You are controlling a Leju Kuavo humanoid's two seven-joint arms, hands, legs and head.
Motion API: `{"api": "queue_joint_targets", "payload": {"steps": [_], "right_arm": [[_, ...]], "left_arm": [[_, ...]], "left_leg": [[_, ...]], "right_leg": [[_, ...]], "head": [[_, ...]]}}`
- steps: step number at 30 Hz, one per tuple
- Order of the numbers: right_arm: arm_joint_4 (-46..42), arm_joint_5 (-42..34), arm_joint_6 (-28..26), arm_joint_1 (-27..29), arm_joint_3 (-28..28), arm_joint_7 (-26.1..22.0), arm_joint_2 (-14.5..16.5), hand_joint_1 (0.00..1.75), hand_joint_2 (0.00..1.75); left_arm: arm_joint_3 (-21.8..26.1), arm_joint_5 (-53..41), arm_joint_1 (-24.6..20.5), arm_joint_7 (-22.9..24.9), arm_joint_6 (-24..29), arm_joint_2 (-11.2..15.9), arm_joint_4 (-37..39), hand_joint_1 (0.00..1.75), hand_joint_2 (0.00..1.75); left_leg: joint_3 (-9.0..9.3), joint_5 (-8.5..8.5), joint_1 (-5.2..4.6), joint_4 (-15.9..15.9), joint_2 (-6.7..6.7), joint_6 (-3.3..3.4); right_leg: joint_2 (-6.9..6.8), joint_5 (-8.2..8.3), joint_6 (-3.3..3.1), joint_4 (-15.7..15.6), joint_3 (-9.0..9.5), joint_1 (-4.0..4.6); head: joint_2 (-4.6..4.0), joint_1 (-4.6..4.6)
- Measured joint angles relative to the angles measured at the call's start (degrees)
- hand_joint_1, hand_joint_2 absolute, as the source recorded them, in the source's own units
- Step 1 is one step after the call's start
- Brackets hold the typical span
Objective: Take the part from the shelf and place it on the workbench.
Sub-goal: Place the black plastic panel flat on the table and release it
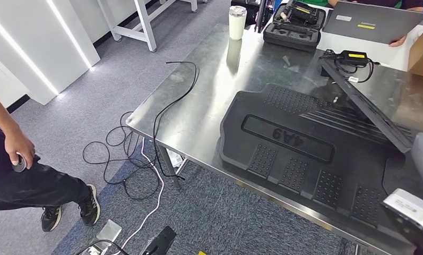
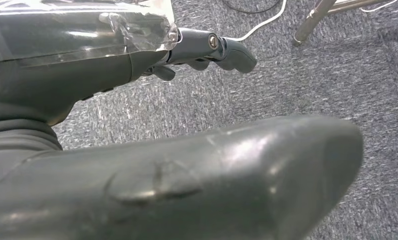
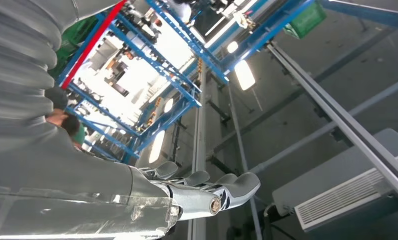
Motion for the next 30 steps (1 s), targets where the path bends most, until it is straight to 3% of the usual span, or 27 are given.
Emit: {"api": "queue_joint_targets", "payload": {"steps": [10, 15, 17, 19, 20, 21, 23, 25, 27, 30], "right_arm": [[-0.66, -0.13, 0.15, -1.82, 3.22, 0.70, 0.05, 0.00, 1.75], [-1.06, -0.15, 0.15, -2.41, 4.37, 0.80, 0.05, 0.00, 1.75], [-1.16, -0.19, 0.14, -2.66, 4.68, 0.82, 0.05, 0.00, 1.75], [-1.16, -0.27, 0.14, -2.75, 5.00, 0.84, 0.05, 0.00, 1.75], [-1.16, -0.30, 0.14, -2.72, 5.15, 0.85, 0.05, 0.00, 1.75], [-1.16, -0.32, 0.15, -2.70, 5.26, 0.85, 0.05, 0.00, 1.75], [-1.16, -0.32, 0.14, -2.74, 5.57, 0.86, 0.05, 0.00, 1.75], [-1.19, -0.33, 0.14, -2.91, 5.92, 0.90, 0.07, 0.00, 1.75], [-1.25, -0.40, 0.15, -3.07, 6.17, 1.00, 0.08, 0.00, 1.75], [-1.29, -0.49, 0.19, -3.34, 6.48, 1.08, 0.09, 0.00, 1.75]], "left_arm": [[-0.03, -0.09, -0.29, 0.22, 0.22, -0.15, 0.00, 0.00, 0.00], [-0.07, -0.10, -0.57, 0.26, 0.28, -0.34, -0.01, 0.00, 0.00], [-0.07, -0.10, -0.70, 0.26, 0.33, -0.50, -0.02, 0.00, 0.00], [-0.11, -0.09, -0.74, 0.27, 0.37, -0.58, -0.02, 0.00, 0.00], [-0.16, -0.09, -0.72, 0.27, 0.37, -0.65, -0.02, 0.00, 0.00], [-0.21, -0.09, -0.70, 0.27, 0.37, -0.71, -0.02, 0.00, 0.00], [-0.32, -0.09, -0.68, 0.27, 0.37, -0.79, -0.01, 0.00, 0.00], [-0.38, -0.08, -0.74, 0.35, 0.40, -0.80, 0.01, 0.00, 0.00], [-0.43, -0.07, -0.81, 0.48, 0.48, -0.78, 0.02, 0.00, 0.00], [-0.71, -0.08, -0.83, 0.70, 0.54, -0.81, 0.02, 0.00, 0.00]], "left_leg": [[-0.14, -0.25, -0.29, 0.49, -0.02, 0.44], [0.63, 0.57, 0.08, -0.89, 0.18, 1.44], [1.26, 1.14, 0.55, -1.96, 0.36, 1.78], [1.34, 1.11, 0.68, -2.07, 0.38, 1.86], [1.37, 1.00, 0.76, -2.01, 0.38, 1.79], [1.45, 0.82, 0.90, -1.92, 0.35, 1.63], [1.83, 0.17, 1.38, -1.46, 0.23, 0.99], [1.85, -0.72, 1.59, -0.49, 0.07, -0.01], [1.41, -1.18, 1.46, 0.32, -0.01, -0.79], [1.15, -1.86, 1.53, 1.15, 0.03, -1.43]], "right_leg": [[0.00, 0.15, 0.49, -0.06, 0.05, -0.34], [0.01, -0.07, 1.39, -0.05, 0.43, -0.28], [0.01, -2.42, 1.78, 4.09, -1.39, -0.31], [0.01, -5.51, 2.27, 11.42, -5.18, -0.57], [0.00, -6.06, 2.52, 13.97, -6.62, -0.77], [-0.01, -5.51, 2.77, 14.61, -7.15, -0.99], [-0.08, -1.49, 3.32, 9.28, -4.90, -1.46], [-0.03, 1.09, 3.72, 2.82, -1.87, -1.62], [0.14, 0.77, 3.03, 1.13, -1.22, -1.38], [0.08, 0.44, 1.29, 1.28, -1.47, -1.23]], "head": [[0.00, -0.03], [0.00, 0.04], [0.00, 0.27], [0.00, 0.45], [0.00, 0.48], [0.00, 0.50], [0.00, 0.51], [0.00, 0.81], [0.00, 0.87], [0.00, 0.48]]}}
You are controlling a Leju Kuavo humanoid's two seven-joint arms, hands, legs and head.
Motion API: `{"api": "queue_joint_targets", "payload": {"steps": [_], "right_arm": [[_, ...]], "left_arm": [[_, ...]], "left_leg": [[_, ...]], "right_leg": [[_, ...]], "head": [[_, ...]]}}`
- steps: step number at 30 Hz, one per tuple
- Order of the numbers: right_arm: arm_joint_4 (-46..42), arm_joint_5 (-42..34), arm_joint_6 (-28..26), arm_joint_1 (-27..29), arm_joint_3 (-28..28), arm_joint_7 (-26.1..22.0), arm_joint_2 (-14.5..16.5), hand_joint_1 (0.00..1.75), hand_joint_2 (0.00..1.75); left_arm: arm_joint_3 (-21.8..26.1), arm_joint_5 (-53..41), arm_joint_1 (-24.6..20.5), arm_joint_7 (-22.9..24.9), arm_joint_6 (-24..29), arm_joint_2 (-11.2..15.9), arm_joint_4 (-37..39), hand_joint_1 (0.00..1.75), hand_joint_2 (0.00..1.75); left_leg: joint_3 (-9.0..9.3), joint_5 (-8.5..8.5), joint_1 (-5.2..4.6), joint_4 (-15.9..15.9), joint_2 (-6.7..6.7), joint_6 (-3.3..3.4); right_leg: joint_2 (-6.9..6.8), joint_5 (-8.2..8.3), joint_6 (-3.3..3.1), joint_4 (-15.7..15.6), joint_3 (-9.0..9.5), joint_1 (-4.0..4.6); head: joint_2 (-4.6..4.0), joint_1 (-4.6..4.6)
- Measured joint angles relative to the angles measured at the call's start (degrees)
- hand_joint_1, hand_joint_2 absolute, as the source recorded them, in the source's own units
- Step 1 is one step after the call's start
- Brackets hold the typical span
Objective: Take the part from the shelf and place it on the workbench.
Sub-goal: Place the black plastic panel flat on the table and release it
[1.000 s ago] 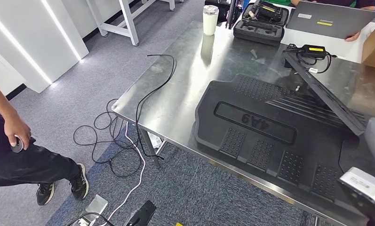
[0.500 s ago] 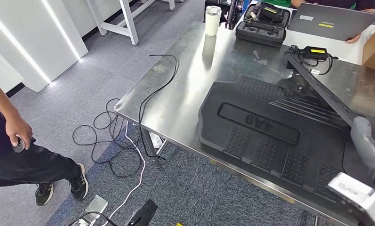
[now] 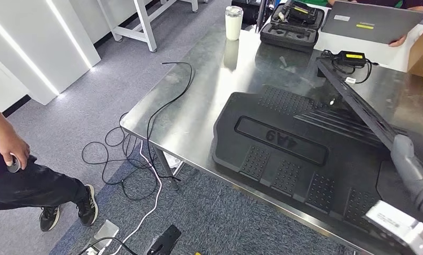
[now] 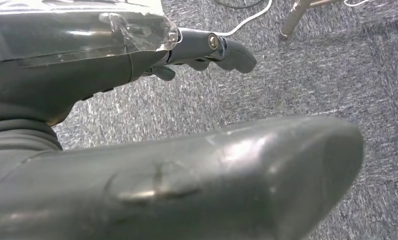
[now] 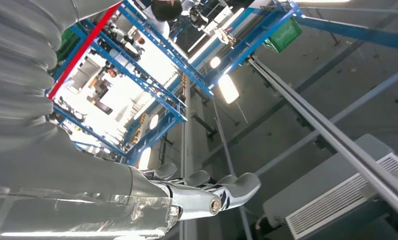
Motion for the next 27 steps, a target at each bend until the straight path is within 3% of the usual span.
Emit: {"api": "queue_joint_targets", "payload": {"steps": [2, 4, 5, 6, 7, 9, 11, 15, 17, 19, 20, 21, 22, 23, 25, 27], "right_arm": [[0.00, -0.01, 0.04, -0.34, 0.19, 0.02, 0.01, 0.00, 1.75], [0.00, -0.04, 0.05, -0.48, 0.33, 0.14, 0.01, 0.00, 1.75], [0.00, -0.08, 0.04, -0.47, 0.41, 0.26, 0.01, 0.00, 1.75], [0.00, -0.11, 0.02, -0.46, 0.50, 0.38, 0.01, 0.00, 1.75], [0.00, -0.11, -0.02, -0.46, 0.57, 0.52, 0.01, 0.00, 1.75], [0.00, 0.19, -0.12, -0.45, 0.67, 0.81, 0.01, 0.00, 1.75], [0.00, 0.80, -0.19, -0.37, 0.71, 1.18, 0.01, 0.00, 1.75], [0.00, 1.34, -0.25, 0.13, 0.72, 1.33, 0.05, 0.00, 1.75], [0.00, 1.36, -0.28, 0.22, 0.73, 1.16, 0.06, 0.00, 1.75], [0.00, 1.36, -0.32, 0.46, 0.73, 0.94, 0.09, 0.00, 1.75], [0.00, 1.41, -0.32, 0.67, 0.73, 0.86, 0.11, 0.00, 1.75], [0.00, 1.52, -0.33, 0.92, 0.72, 0.80, 0.13, 0.00, 1.75], [0.00, 1.67, -0.33, 1.15, 0.72, 0.74, 0.15, 0.00, 1.75], [0.00, 1.85, -0.34, 1.34, 0.72, 0.66, 0.17, 0.00, 1.75], [-0.02, 2.12, -0.36, 1.70, 0.53, 0.38, 0.26, 0.00, 1.75], [-0.17, 2.23, -0.38, 2.27, -0.04, 0.09, 0.35, 0.00, 1.75]], "left_arm": [[-0.27, -0.02, -0.06, 0.21, 0.04, -0.02, 0.00, 0.00, 0.00], [-0.44, -0.03, -0.01, 0.38, 0.13, -0.02, 0.00, 0.00, 0.00], [-0.51, -0.02, 0.06, 0.45, 0.20, -0.02, 0.00, 0.00, 0.00], [-0.57, -0.02, 0.12, 0.49, 0.29, -0.02, 0.00, 0.00, 0.00], [-0.61, -0.01, 0.16, 0.52, 0.39, -0.02, 0.00, 0.00, 0.00], [-0.65, -0.04, 0.11, 0.56, 0.50, -0.01, 0.00, 0.00, 0.00], [-0.68, -0.12, -0.09, 0.84, 0.44, 0.02, 0.00, 0.00, 0.00], [-0.71, -0.14, -0.33, 1.49, 0.04, 0.05, 0.00, 0.00, 0.00], [-0.71, -0.15, -0.52, 1.51, -0.01, 0.06, 0.00, 0.00, 0.00], [-0.71, -0.22, -0.66, 1.52, -0.02, 0.07, 0.00, 0.00, 0.00], [-0.72, -0.31, -0.67, 1.56, -0.03, 0.07, 0.00, 0.00, 0.00], [-0.72, -0.40, -0.66, 1.60, -0.03, 0.07, 0.00, 0.00, 0.00], [-0.72, -0.48, -0.66, 1.65, -0.04, 0.07, 0.00, 0.00, 0.00], [-0.72, -0.54, -0.67, 1.68, -0.05, 0.07, 0.00, 0.00, 0.00], [-0.72, -0.67, -0.74, 1.71, -0.12, 0.07, 0.00, 0.00, 0.00], [-0.75, -0.92, -0.85, 1.78, -0.21, 0.07, 0.00, 0.00, 0.00]], "left_leg": [[-1.54, -2.85, -0.02, 4.15, 0.12, -0.22], [-4.71, -6.61, -0.23, 11.55, 0.18, -0.08], [-5.98, -7.63, -0.39, 14.47, 0.19, 0.09], [-6.46, -7.57, -0.60, 15.60, 0.19, 0.39], [-5.93, -6.44, -0.87, 14.59, 0.19, 0.85], [-2.62, -2.64, -1.61, 7.57, 0.17, 2.16], [-0.04, -0.27, -2.24, 1.49, 0.14, 3.09], [0.04, 1.24, -2.53, -0.65, 0.15, 3.42], [-0.48, 2.52, -2.20, -1.47, 0.37, 3.87], [-1.62, 3.42, -2.16, -1.50, 0.55, 4.18], [-2.30, 3.78, -2.17, -1.35, 0.60, 4.19], [-2.99, 4.13, -2.16, -1.16, 0.64, 4.15], [-3.64, 4.43, -2.14, -0.92, 0.66, 4.07], [-4.20, 4.66, -2.10, -0.65, 0.67, 3.95], [-5.17, 4.92, -2.11, 0.11, 0.66, 3.63], [-5.86, 5.27, -2.21, 0.76, 0.61, 3.08]], "right_leg": [[-0.26, 0.05, -0.62, -0.14, 0.02, 0.04], [-0.50, 0.13, -0.94, -0.13, -0.09, 0.38], [-0.57, 0.18, -1.09, -0.12, -0.15, 0.61], [-0.60, 0.25, -1.23, -0.11, -0.21, 0.85], [-0.61, 0.33, -1.36, -0.11, -0.25, 1.08], [-0.58, 0.52, -1.57, -0.15, -0.23, 1.43], [-0.58, 0.84, -1.49, -0.15, -0.32, 1.62], [-0.57, 1.52, -0.31, -0.29, -0.64, 1.36], [-0.45, -1.24, 0.27, 2.08, -1.52, 1.34], [-0.42, -6.27, 0.68, 8.43, -3.39, 1.17], [-0.42, -7.99, 0.89, 11.73, -4.14, 1.10], [-0.43, -8.57, 1.07, 13.83, -4.26, 1.01], [-0.43, -8.00, 1.20, 14.01, -3.45, 0.90], [-0.44, -6.65, 1.28, 12.05, -1.63, 0.77], [-0.43, -4.54, 1.32, 4.57, 3.58, 0.64], [-0.33, -4.33, 1.08, -0.62, 6.51, 0.81]], "head": [[0.00, -0.23], [0.00, -0.52], [0.00, -0.61], [0.00, -0.66], [0.00, -0.68], [0.00, -0.72], [0.00, -0.63], [0.00, -0.62], [0.00, -0.51], [0.00, -0.43], [0.00, -0.40], [0.00, -0.38], [0.00, -0.37], [0.00, -0.36], [0.00, -0.35], [0.00, -0.41]]}}
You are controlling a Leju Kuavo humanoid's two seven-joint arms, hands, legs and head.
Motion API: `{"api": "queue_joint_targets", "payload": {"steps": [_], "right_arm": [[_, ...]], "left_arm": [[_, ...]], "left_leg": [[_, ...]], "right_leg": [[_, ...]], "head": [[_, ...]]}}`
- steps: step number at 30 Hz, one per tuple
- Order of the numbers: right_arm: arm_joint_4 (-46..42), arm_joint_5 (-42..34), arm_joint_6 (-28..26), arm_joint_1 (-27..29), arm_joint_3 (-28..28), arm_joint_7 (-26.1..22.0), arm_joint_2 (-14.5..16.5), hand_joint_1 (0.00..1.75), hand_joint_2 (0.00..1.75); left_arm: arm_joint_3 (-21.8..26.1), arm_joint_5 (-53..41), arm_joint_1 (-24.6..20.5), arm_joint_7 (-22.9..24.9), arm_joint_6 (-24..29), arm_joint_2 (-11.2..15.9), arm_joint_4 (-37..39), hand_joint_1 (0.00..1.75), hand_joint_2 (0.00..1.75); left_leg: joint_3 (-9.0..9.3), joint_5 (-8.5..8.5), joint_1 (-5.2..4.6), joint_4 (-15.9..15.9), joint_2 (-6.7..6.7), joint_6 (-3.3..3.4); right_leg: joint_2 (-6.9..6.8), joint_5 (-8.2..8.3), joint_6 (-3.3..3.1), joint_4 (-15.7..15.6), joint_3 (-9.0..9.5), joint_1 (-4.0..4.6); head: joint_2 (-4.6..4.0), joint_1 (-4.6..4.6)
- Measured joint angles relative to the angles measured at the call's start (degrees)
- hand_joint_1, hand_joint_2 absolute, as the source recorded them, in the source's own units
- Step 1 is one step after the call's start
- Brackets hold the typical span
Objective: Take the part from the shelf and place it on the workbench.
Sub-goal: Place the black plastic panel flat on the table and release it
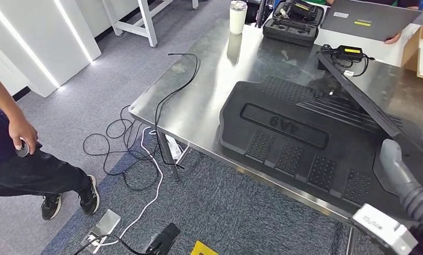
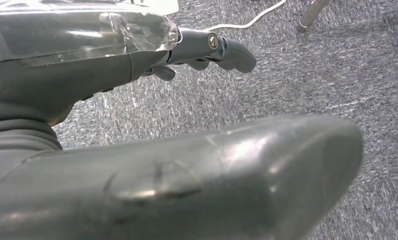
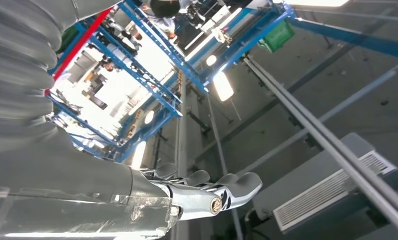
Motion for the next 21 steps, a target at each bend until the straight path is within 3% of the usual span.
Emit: {"api": "queue_joint_targets", "payload": {"steps": [2, 4, 6, 8, 9, 10, 11, 13, 15, 16, 18, 19, 21], "right_arm": [[-0.19, -0.05, -0.01, 0.72, -0.71, -0.23, 0.08, 0.00, 1.75], [-0.31, -0.22, -0.02, 1.23, -1.35, -0.35, 0.12, 0.00, 1.75], [-0.51, -0.40, -0.03, 1.66, -2.06, -0.33, 0.13, 0.00, 1.75], [-0.70, -0.63, -0.03, 2.31, -2.73, -0.32, 0.14, 0.00, 1.75], [-0.75, -0.86, -0.03, 2.70, -3.02, -0.39, 0.14, 0.00, 1.75], [-0.79, -1.11, -0.03, 3.07, -3.29, -0.52, 0.14, 0.00, 1.75], [-0.82, -1.33, -0.03, 3.38, -3.58, -0.68, 0.14, 0.00, 1.75], [-0.95, -1.54, -0.04, 3.77, -4.16, -0.93, 0.14, 0.00, 1.75], [-1.15, -1.55, -0.06, 3.94, -4.76, -1.03, 0.14, 0.00, 1.75], [-1.23, -1.51, -0.07, 3.98, -4.97, -1.06, 0.14, 0.00, 1.75], [-1.31, -1.39, -0.08, 4.18, -5.23, -1.10, 0.13, 0.00, 1.75], [-1.34, -1.32, -0.08, 4.37, -5.41, -1.10, 0.12, 0.00, 1.75], [-1.40, -1.24, -0.09, 4.70, -5.81, -1.10, 0.09, 0.00, 1.75]], "left_arm": [[-0.12, -0.20, 0.00, 0.21, -0.11, 0.00, 0.00, 0.00, 0.00], [-0.29, -0.26, 0.06, 0.49, -0.20, 0.00, 0.01, 0.00, 0.00], [-0.44, -0.28, 0.06, 0.67, -0.23, 0.00, 0.02, 0.00, 0.00], [-0.63, -0.29, 0.07, 0.73, -0.19, 0.00, 0.02, 0.00, 0.00], [-0.72, -0.28, 0.09, 0.75, -0.13, 0.00, 0.02, 0.00, 0.00], [-0.79, -0.27, 0.10, 0.76, -0.06, 0.00, 0.02, 0.00, 0.00], [-0.83, -0.26, 0.10, 0.76, 0.01, 0.00, 0.02, 0.00, 0.00], [-0.85, -0.25, 0.02, 0.76, 0.10, 0.00, 0.02, 0.00, 0.00], [-0.87, -0.25, -0.09, 0.76, 0.15, 0.00, 0.02, 0.00, 0.00], [-0.89, -0.25, -0.09, 0.76, 0.16, 0.00, 0.02, 0.00, 0.00], [-0.93, -0.25, -0.03, 0.76, 0.16, -0.01, 0.02, 0.00, 0.00], [-0.94, -0.25, -0.04, 0.76, 0.15, -0.01, 0.02, 0.00, 0.00], [-0.95, -0.26, -0.13, 0.76, 0.14, -0.01, 0.02, 0.00, 0.00]], "left_leg": [[-0.36, 0.59, -0.03, 0.16, -0.07, -0.69], [-0.90, -0.41, 0.12, 1.19, -0.17, -1.35], [-2.46, -4.75, 0.41, 5.75, -0.23, -1.99], [-4.30, -9.36, 0.68, 12.69, -0.21, -2.41], [-4.49, -10.16, 0.76, 15.07, -0.20, -2.49], [-3.84, -9.78, 0.79, 15.70, -0.20, -2.48], [-2.17, -8.45, 0.81, 14.27, -0.20, -2.40], [3.21, -5.76, 0.78, 6.86, -0.24, -2.04], [7.38, -5.30, 0.57, -0.13, -0.30, -1.57], [8.15, -5.51, 0.39, -1.79, -0.32, -1.33], [7.94, -4.84, 0.34, -2.70, -0.25, -0.68], [7.52, -4.23, 0.43, -3.01, -0.11, -0.22], [6.19, -2.91, 0.66, -3.49, 0.20, 0.67]], "right_leg": [[0.05, 0.10, -0.64, -0.90, -0.08, 0.19], [-0.14, 0.89, -1.66, -1.23, -0.63, 0.06], [-0.34, 1.86, -2.60, -1.45, -1.60, -0.05], [-0.39, 2.75, -2.94, -1.39, -2.84, 0.07], [-0.42, 3.20, -2.92, -1.32, -3.49, 0.12], [-0.43, 3.64, -2.85, -1.23, -4.15, 0.14], [-0.43, 4.06, -2.73, -1.11, -4.80, 0.14], [-0.40, 4.80, -2.41, -0.85, -5.82, 0.16], [-0.39, 5.53, -1.88, -0.75, -6.28, 0.22], [-0.41, 5.97, -1.50, -0.85, -6.34, 0.19], [-0.39, 6.81, -0.63, -1.16, -6.42, 0.10], [-0.33, 6.30, -0.28, -0.87, -6.68, 0.09], [-0.21, 2.33, 0.08, 2.56, -8.07, 0.02]], "head": [[0.00, -0.12], [0.00, -0.11], [0.00, -0.27], [0.00, -0.46], [0.00, -0.45], [0.00, -0.46], [0.00, -0.47], [0.00, -0.54], [0.00, -0.63], [0.00, -0.68], [0.00, -0.72], [0.00, -0.67], [0.00, -0.36]]}}
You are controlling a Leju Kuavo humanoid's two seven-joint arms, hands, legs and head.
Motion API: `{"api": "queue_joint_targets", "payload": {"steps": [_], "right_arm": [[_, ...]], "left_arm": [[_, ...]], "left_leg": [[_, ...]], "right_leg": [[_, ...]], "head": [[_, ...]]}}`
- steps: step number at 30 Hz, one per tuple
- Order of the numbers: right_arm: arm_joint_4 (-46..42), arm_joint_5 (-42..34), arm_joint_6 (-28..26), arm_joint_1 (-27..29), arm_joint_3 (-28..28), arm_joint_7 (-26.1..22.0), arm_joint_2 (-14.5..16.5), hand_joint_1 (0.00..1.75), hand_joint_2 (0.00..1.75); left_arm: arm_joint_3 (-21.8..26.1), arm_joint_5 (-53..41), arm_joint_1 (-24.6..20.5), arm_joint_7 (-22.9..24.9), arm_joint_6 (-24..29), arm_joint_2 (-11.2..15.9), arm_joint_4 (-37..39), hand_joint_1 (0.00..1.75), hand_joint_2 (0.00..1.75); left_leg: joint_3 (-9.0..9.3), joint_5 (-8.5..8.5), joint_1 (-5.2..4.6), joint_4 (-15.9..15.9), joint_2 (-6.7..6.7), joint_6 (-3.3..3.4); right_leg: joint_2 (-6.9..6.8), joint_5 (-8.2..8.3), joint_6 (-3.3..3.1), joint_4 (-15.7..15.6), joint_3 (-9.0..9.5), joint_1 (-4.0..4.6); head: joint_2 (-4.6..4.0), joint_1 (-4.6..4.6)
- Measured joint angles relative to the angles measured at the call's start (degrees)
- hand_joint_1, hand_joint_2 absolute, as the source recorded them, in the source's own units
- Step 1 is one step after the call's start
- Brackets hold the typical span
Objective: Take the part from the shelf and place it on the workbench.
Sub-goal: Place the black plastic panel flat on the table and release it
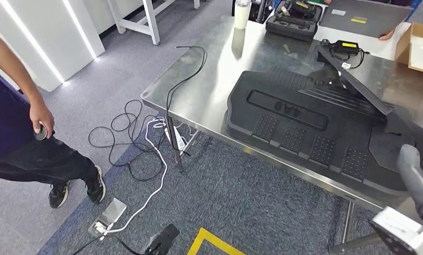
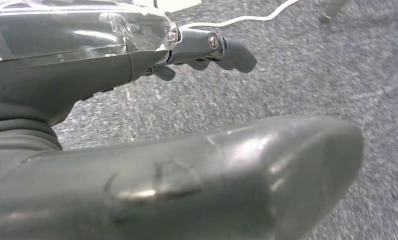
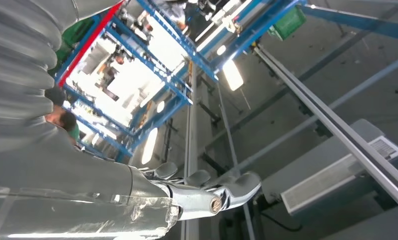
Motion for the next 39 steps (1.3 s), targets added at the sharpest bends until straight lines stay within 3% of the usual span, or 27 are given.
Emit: {"api": "queue_joint_targets", "payload": {"steps": [2, 3, 4, 5, 7, 9, 11, 13, 15, 17, 18, 19, 20, 21, 23, 25, 26, 28, 29, 31, 33, 34, 35, 36, 38, 39], "right_arm": [[-0.04, 0.03, -0.01, 0.31, -0.21, 0.05, -0.02, 0.00, 1.75], [-0.04, 0.04, -0.01, 0.48, -0.23, 0.11, -0.02, 0.00, 1.75], [-0.04, 0.04, -0.01, 0.62, -0.23, 0.19, -0.02, 0.00, 1.75], [-0.04, 0.04, -0.01, 0.70, -0.23, 0.27, -0.02, 0.00, 1.75], [-0.04, 0.03, -0.01, 0.70, -0.24, 0.37, -0.02, 0.00, 1.75], [-0.05, 0.03, -0.01, 0.51, -0.25, 0.38, -0.03, 0.00, 1.75], [-0.08, 0.02, -0.02, 0.20, -0.26, 0.48, -0.05, 0.00, 1.75], [-0.09, 0.03, -0.02, -0.01, -0.27, 0.67, -0.06, 0.00, 1.75], [-0.10, 0.05, -0.01, -0.17, -0.27, 0.78, -0.06, 0.00, 1.75], [-0.11, 0.09, -0.01, -0.28, -0.27, 0.80, -0.06, 0.00, 1.75], [-0.11, 0.11, -0.01, -0.28, -0.27, 0.80, -0.06, 0.00, 1.75], [-0.11, 0.13, -0.01, -0.28, -0.27, 0.79, -0.06, 0.00, 1.75], [-0.11, 0.14, -0.01, -0.28, -0.27, 0.79, -0.06, 0.00, 1.75], [-0.11, 0.13, -0.01, -0.28, -0.27, 0.80, -0.06, 0.00, 1.75], [-0.11, 0.00, -0.01, -0.34, -0.26, 0.86, -0.06, 0.00, 1.75], [-0.10, -0.21, -0.02, -0.67, -0.22, 0.95, -0.06, 0.00, 1.75], [-0.10, -0.29, -0.02, -0.95, -0.17, 0.97, -0.06, 0.00, 1.75], [-0.08, -0.36, -0.01, -1.40, -0.06, 0.97, -0.06, 0.00, 1.75], [-0.07, -0.38, -0.01, -1.51, -0.02, 0.97, -0.06, 0.00, 1.75], [-0.05, -0.40, -0.01, -1.57, 0.01, 0.97, -0.06, 0.00, 1.75], [-0.04, -0.38, -0.01, -1.59, 0.03, 0.98, -0.06, 0.00, 1.75], [-0.03, -0.37, -0.01, -1.58, 0.04, 1.00, -0.06, 0.00, 1.75], [-0.01, -0.37, -0.01, -1.57, 0.06, 1.02, -0.06, 0.00, 1.75], [0.01, -0.36, -0.01, -1.58, 0.07, 1.04, -0.06, 0.00, 1.75], [0.02, -0.29, -0.01, -1.65, 0.08, 1.10, -0.06, 0.00, 1.75], [0.02, -0.20, -0.02, -1.73, 0.08, 1.13, -0.06, 0.00, 1.75]], "left_arm": [[-0.02, 0.00, -0.03, 0.00, -0.13, -0.01, 0.00, 0.00, 0.00], [-0.04, 0.02, -0.02, 0.00, -0.23, -0.01, 0.00, 0.00, 0.00], [-0.06, 0.04, -0.01, 0.00, -0.32, -0.01, 0.00, 0.00, 0.00], [-0.07, 0.09, -0.02, 0.00, -0.37, 0.00, 0.00, 0.00, 0.00], [-0.08, 0.15, -0.04, -0.05, -0.40, 0.00, -0.01, 0.00, 0.00], [-0.08, 0.22, -0.06, -0.20, -0.39, -0.01, -0.02, 0.00, 0.00], [-0.08, 0.31, -0.04, -0.38, -0.38, -0.02, -0.01, 0.00, 0.00], [-0.09, 0.36, 0.01, -0.46, -0.38, 0.00, 0.00, 0.00, 0.00], [-0.10, 0.42, 0.05, -0.50, -0.39, 0.01, 0.00, 0.00, 0.00], [-0.11, 0.46, 0.06, -0.54, -0.42, 0.01, 0.00, 0.00, 0.00], [-0.12, 0.47, 0.07, -0.54, -0.42, 0.01, 0.00, 0.00, 0.00], [-0.12, 0.48, 0.08, -0.55, -0.42, 0.01, 0.00, 0.00, 0.00], [-0.12, 0.48, 0.08, -0.55, -0.43, 0.01, 0.00, 0.00, 0.00], [-0.12, 0.50, 0.07, -0.55, -0.44, 0.01, 0.00, 0.00, 0.00], [-0.12, 0.57, -0.01, -0.60, -0.48, 0.01, 0.00, 0.00, 0.00], [-0.12, 0.75, -0.12, -0.82, -0.46, 0.01, 0.00, 0.00, 0.00], [-0.12, 0.90, -0.10, -0.97, -0.45, 0.01, 0.00, 0.00, 0.00], [-0.12, 1.15, 0.07, -1.18, -0.40, -0.01, 0.00, 0.00, 0.00], [-0.11, 1.22, 0.12, -1.22, -0.37, -0.02, 0.00, 0.00, 0.00], [-0.10, 1.26, 0.12, -1.27, -0.30, -0.02, 0.01, 0.00, 0.00], [-0.10, 1.26, 0.16, -1.30, -0.27, -0.02, 0.01, 0.00, 0.00], [-0.11, 1.26, 0.20, -1.32, -0.28, -0.03, 0.01, 0.00, 0.00], [-0.11, 1.25, 0.23, -1.33, -0.29, -0.03, 0.01, 0.00, 0.00], [-0.11, 1.26, 0.25, -1.34, -0.29, -0.03, 0.02, 0.00, 0.00], [-0.10, 1.25, 0.23, -1.37, -0.29, -0.02, 0.01, 0.00, 0.00], [-0.10, 1.24, 0.22, -1.38, -0.30, -0.03, 0.01, 0.00, 0.00]], "left_leg": [[-1.59, 1.04, -0.20, 0.25, 0.17, 0.42], [-2.40, 1.50, -0.30, 0.48, 0.21, 0.43], [-3.25, 1.92, -0.37, 0.79, 0.26, 0.42], [-4.14, 2.29, -0.41, 1.18, 0.28, 0.36], [-5.63, 2.84, -0.44, 2.16, 0.29, 0.11], [-6.62, 3.37, -0.61, 3.08, 0.24, -0.32], [-7.21, 4.20, -0.69, 3.49, 0.18, -0.84], [-7.71, 4.42, -0.66, 3.84, 0.05, -1.43], [-9.03, 1.20, -0.52, 6.77, -0.12, -2.11], [-10.97, -4.25, -0.16, 13.41, -0.18, -2.67], [-11.58, -5.99, -0.03, 16.75, -0.18, -2.84], [-11.55, -6.49, 0.05, 18.91, -0.17, -2.92], [-10.69, -5.78, 0.09, 19.31, -0.17, -2.91], [-8.78, -4.25, 0.11, 17.57, -0.17, -2.85], [-2.81, -2.03, 0.13, 9.56, -0.20, -2.60], [1.61, -2.37, -0.03, 2.43, -0.25, -2.20], [2.25, -2.79, -0.18, 0.93, -0.26, -1.94], [1.62, -2.11, -0.20, 0.45, -0.14, -1.20], [1.02, -1.51, -0.16, 0.35, -0.02, -0.68], [-0.44, -0.23, -0.14, 0.17, 0.21, 0.19], [-2.10, 0.94, -0.40, 0.28, 0.22, 0.61], [-2.95, 1.53, -0.53, 0.40, 0.23, 0.66], [-3.85, 2.07, -0.65, 0.58, 0.23, 0.66], [-4.71, 2.55, -0.73, 0.83, 0.23, 0.61], [-5.97, 3.26, -0.83, 1.51, 0.18, 0.37], [-6.42, 3.54, -0.89, 1.91, 0.16, 0.18]], "right_leg": [[0.06, -5.37, 0.18, 6.91, -1.82, -0.08], [0.07, -6.68, 0.27, 10.12, -2.30, -0.08], [0.07, -6.62, 0.32, 11.92, -2.06, -0.07], [0.07, -5.46, 0.31, 11.80, -0.92, -0.07], [0.07, -2.59, 0.13, 6.00, 4.00, -0.08], [0.13, -2.58, -0.17, -1.56, 8.86, 0.14], [0.21, -3.30, -0.58, -4.61, 10.21, 0.46], [0.05, -2.52, -1.36, -4.87, 9.51, 0.34], [-0.20, -1.38, -2.38, -5.08, 8.36, 0.08], [-0.31, -0.14, -2.90, -5.04, 6.76, 0.09], [-0.34, 0.48, -2.91, -4.98, 5.91, 0.12], [-0.37, 1.08, -2.85, -4.90, 5.06, 0.13], [-0.39, 1.64, -2.75, -4.81, 4.24, 0.13], [-0.40, 2.16, -2.62, -4.69, 3.46, 0.10], [-0.40, 3.06, -2.23, -4.39, 2.28, 0.14], [-0.44, 3.91, -1.59, -4.19, 1.72, 0.21], [-0.46, 4.37, -1.18, -4.21, 1.60, 0.20], [-0.48, 4.96, -0.34, -4.25, 1.36, 0.07], [-0.43, 4.10, -0.07, -3.67, 0.98, 0.03], [-0.30, -0.57, 0.18, 0.49, -0.51, -0.08], [-0.17, -5.71, 0.32, 7.83, -2.24, -0.08], [-0.13, -6.59, 0.37, 10.79, -2.52, -0.08], [-0.10, -6.14, 0.33, 12.17, -2.02, -0.08], [-0.09, -4.74, 0.22, 11.48, -0.55, -0.07], [-0.09, -2.33, -0.30, 4.57, 5.11, 0.06], [-0.08, -2.27, -0.56, 0.17, 8.14, 0.21]], "head": [[0.00, 0.28], [0.00, 0.37], [0.00, 0.41], [0.00, 0.46], [0.00, 0.47], [0.00, 0.45], [0.00, 0.40], [0.00, 0.44], [0.00, 0.43], [0.00, 0.33], [0.00, 0.28], [0.00, 0.27], [0.00, 0.25], [0.00, 0.24], [0.00, 0.15], [0.00, 0.05], [0.00, 0.02], [0.00, 0.08], [0.00, 0.16], [0.00, 0.38], [0.00, 0.53], [0.00, 0.58], [0.00, 0.60], [0.00, 0.62], [0.00, 0.62], [0.00, 0.59]]}}
